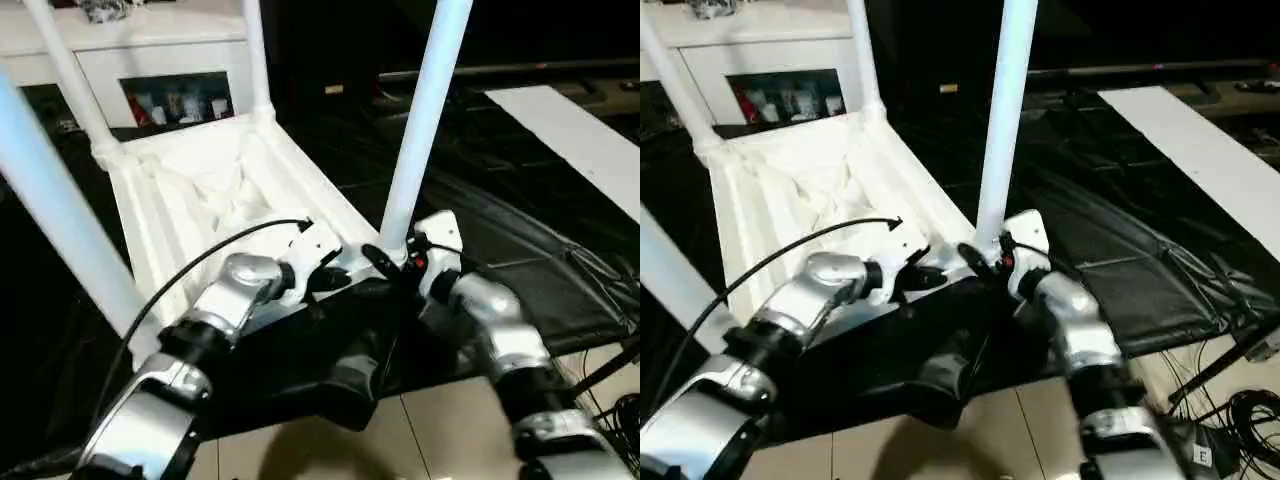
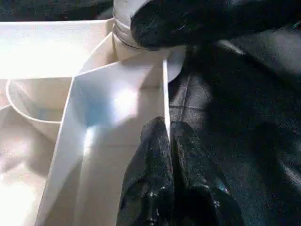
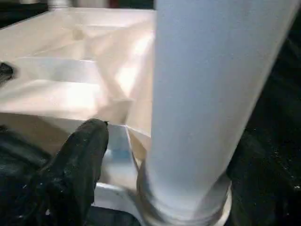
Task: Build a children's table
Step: Rotate leg to tighten
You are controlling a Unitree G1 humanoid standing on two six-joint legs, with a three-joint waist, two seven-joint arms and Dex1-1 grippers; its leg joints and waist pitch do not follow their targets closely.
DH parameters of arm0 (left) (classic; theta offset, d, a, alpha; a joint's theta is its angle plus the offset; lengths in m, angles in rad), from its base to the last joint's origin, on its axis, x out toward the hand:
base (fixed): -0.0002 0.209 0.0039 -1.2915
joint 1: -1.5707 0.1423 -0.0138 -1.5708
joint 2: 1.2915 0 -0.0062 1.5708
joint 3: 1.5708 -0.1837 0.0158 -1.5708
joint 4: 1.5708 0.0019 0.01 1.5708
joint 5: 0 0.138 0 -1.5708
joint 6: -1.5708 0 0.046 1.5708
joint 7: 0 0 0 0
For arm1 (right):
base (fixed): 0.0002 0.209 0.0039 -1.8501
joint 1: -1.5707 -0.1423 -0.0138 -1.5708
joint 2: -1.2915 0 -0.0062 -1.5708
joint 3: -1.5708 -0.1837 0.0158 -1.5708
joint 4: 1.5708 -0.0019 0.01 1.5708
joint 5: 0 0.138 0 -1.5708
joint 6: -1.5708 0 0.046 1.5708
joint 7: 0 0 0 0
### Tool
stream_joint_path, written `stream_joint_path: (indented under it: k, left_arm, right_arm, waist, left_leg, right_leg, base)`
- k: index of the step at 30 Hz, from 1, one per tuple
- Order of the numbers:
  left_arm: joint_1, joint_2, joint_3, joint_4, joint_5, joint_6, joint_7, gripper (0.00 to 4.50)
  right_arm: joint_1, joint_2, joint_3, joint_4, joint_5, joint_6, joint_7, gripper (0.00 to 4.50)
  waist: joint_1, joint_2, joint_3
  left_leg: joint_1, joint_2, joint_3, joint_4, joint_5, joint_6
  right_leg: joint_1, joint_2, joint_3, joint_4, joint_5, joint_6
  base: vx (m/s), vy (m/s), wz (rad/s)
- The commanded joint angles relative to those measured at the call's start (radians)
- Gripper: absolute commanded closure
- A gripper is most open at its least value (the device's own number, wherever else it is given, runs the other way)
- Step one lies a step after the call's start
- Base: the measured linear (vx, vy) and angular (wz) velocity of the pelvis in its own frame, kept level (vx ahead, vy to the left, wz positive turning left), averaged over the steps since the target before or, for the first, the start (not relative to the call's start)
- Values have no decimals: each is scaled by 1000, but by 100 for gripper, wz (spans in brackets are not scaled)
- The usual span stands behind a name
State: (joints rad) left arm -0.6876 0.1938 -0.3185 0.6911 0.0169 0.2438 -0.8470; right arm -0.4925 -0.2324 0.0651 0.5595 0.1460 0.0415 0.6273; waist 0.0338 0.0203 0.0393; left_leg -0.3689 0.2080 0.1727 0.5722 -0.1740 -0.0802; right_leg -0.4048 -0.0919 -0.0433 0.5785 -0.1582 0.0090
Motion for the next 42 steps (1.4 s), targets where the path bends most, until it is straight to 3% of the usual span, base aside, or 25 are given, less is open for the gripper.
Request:
stream_joint_path:
  k: [1, 4, 8, 13, 17, 29, 38, 40, 42]
  left_arm:
    - [40, 21, -42, 10, 26, 34, -35, 450]
    - [86, 83, -67, -101, -2, 41, -167, 450]
    - [137, 154, -97, -209, -46, -14, -327, 450]
    - [168, 200, -107, -288, -71, -1, -402, 450]
    - [177, 207, -103, -322, -77, 21, -415, 450]
    - [185, 212, -97, -348, -72, 41, -412, 450]
    - [186, 201, -96, -324, -59, 50, -384, 450]
    - [177, 180, -85, -297, -52, 60, -344, 450]
    - [151, 140, -68, -238, -35, 67, -266, 450]
  right_arm:
    - [23, -23, 53, -47, -4, 8, 99, 58]
    - [78, -135, 110, -113, -8, -5, 298, 58]
    - [107, -186, 119, -155, 9, -6, 398, 58]
    - [122, -210, 135, -199, 38, 27, 452, 58]
    - [131, -225, 154, -218, 47, 41, 482, 58]
    - [114, -227, 159, -193, 29, 48, 511, 172]
    - [119, -208, 141, -171, 22, 56, 480, 187]
    - [121, -187, 122, -152, 24, 61, 433, 187]
    - [114, -148, 93, -116, 18, 62, 339, 188]
  waist:
    - [7, -15, -62]
    - [12, -19, -59]
    - [7, -13, -53]
    - [8, -11, -56]
    - [17, -11, -56]
    - [19, -18, -58]
    - [17, -17, -59]
    - [16, -17, -56]
    - [11, -14, -54]
  left_leg:
    - [1, 8, 12, -57, -186, 88]
    - [2, 10, 11, -59, -211, 92]
    - [5, 13, 9, -68, -282, 66]
    - [13, 16, 10, -68, -276, 56]
    - [11, 15, 11, -66, -250, 59]
    - [7, 11, 11, -63, -222, 58]
    - [7, 10, 12, -60, -205, 64]
    - [7, 10, 13, -61, -221, 59]
    - [10, 7, 11, -63, -266, 35]
  right_leg:
    - [52, -31, 20, -55, -173, -238]
    - [54, -30, 19, -56, -200, -238]
    - [45, -30, 20, -66, -303, -219]
    - [41, -25, 23, -58, -241, -236]
    - [45, -27, 25, -54, -208, -239]
    - [47, -28, 24, -53, -227, -225]
    - [48, -26, 23, -51, -203, -233]
    - [46, -27, 23, -54, -230, -229]
    - [42, -27, 23, -63, -307, -208]
  base:
    - [0, 0, 0]
    - [0, 0, 0]
    - [0, 0, 0]
    - [0, 0, 0]
    - [0, 0, 0]
    - [0, 0, 0]
    - [0, 0, 0]
    - [0, 0, 0]
    - [0, 0, 0]
